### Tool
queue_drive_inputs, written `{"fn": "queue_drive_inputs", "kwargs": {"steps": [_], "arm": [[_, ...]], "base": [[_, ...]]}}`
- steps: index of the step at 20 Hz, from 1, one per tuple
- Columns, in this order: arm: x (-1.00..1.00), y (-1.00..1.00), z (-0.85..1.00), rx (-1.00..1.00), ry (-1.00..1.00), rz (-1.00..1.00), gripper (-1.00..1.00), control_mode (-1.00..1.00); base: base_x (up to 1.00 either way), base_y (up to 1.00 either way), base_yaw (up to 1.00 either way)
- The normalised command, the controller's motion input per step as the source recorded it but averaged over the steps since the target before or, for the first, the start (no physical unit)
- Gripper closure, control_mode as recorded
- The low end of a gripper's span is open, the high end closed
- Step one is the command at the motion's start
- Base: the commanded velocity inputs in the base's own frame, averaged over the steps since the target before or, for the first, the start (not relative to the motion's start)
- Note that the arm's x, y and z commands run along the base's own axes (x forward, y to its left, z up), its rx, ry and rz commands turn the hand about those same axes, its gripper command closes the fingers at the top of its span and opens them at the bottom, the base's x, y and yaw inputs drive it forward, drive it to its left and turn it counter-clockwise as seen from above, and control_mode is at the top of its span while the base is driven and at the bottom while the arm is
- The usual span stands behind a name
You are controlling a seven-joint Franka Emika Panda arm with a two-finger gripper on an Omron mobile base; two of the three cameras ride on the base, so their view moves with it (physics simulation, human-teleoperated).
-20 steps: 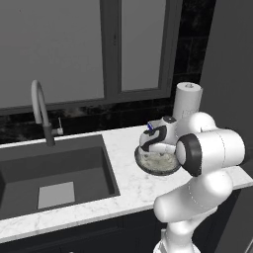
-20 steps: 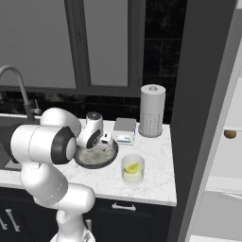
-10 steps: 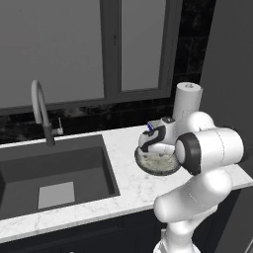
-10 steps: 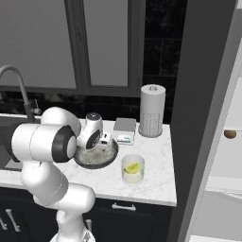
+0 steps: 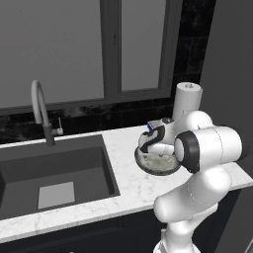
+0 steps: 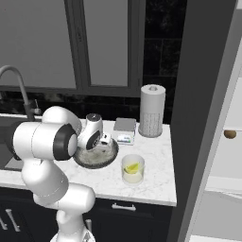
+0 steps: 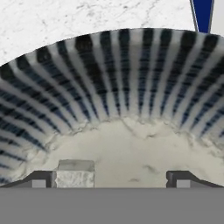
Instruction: Grab a lemon wedge from the fridge and one ice cube from the ice bowl, and put them in the glass of lemonade.
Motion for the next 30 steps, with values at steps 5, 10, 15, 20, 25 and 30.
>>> {"fn": "queue_drive_inputs", "kwargs": {"steps": [5,10,15,20,25,30], "arm": [[0.0,0.0,-0.1,0.0,0.0,0.0,-1.0,-1.0],[0.0,0.0,-0.04,0.0,-0.02,0.0,-1.0,-1.0],[0.02,0.0,-0.01,0.0,-0.02,0.0,-1.0,-1.0],[0.0,0.0,-0.03,0.0,0.0,0.0,-1.0,-1.0],[0.0,0.0,0.0,0.0,0.01,0.0,1.0,-1.0],[0.0,0.0,0.0,0.0,0.0,0.0,1.0,-1.0]], "base": [[0.0,0.0,0.0],[0.0,0.0,0.0],[0.0,0.0,0.0],[0.0,0.0,0.0],[0.0,0.0,0.0],[0.0,0.0,0.0]]}}
